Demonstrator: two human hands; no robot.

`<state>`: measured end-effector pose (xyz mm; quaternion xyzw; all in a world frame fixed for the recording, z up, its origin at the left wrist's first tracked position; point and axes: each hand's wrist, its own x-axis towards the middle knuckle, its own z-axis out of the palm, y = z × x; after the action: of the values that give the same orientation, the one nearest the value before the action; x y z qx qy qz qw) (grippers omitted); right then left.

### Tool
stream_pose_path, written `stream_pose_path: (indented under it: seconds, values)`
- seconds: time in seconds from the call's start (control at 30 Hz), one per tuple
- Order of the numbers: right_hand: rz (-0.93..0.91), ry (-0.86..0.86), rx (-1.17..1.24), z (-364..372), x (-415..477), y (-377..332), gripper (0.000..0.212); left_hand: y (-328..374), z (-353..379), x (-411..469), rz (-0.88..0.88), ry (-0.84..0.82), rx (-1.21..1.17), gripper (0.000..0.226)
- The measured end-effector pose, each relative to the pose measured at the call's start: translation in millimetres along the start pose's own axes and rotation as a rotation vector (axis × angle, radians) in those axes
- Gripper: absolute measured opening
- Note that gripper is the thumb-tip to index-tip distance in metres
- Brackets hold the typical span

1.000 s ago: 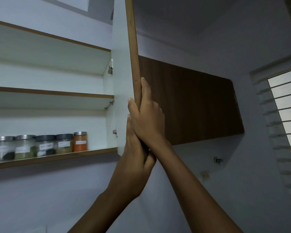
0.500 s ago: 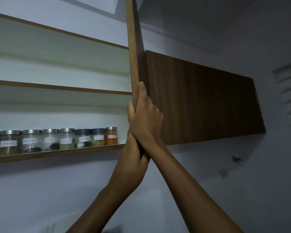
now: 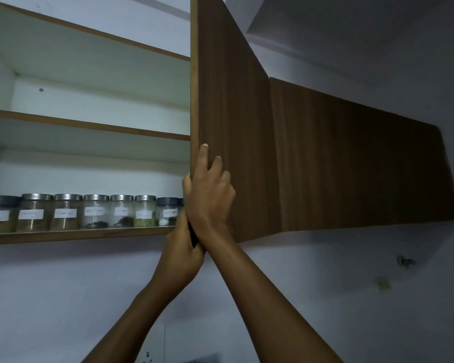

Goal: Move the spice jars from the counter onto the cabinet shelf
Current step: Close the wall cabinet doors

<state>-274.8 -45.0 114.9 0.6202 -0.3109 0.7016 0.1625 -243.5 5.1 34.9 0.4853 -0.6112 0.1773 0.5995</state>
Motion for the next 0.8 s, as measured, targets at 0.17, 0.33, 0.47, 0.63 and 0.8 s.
stream_pose_path:
  seconds: [0.17, 0.33, 0.47, 0.63, 0.8]
  values:
    - [-0.013, 0.015, 0.025, 30.5, -9.1, -14.9, 0.068, -29.7, -15.9, 7.3, -0.037, 0.021, -0.037, 0.052]
    - [-0.057, 0.026, 0.031, 63.5, -22.1, -29.7, 0.069, -61.7, -29.6, 15.1, -0.140, 0.096, -0.092, 0.051]
    - [-0.101, 0.027, 0.076, 86.7, -30.9, -33.8, 0.067, -85.4, -36.7, 18.3, -0.190, 0.193, -0.091, 0.048]
    - [-0.140, -0.016, 0.141, 113.7, -38.2, -39.4, 0.064, -117.1, -47.9, 7.5, -0.368, 0.433, -0.085, 0.010]
    - [-0.165, -0.068, 0.138, 144.7, -40.7, -49.4, 0.059, -137.2, -62.8, 21.5, -0.257, 0.488, 0.211, 0.024]
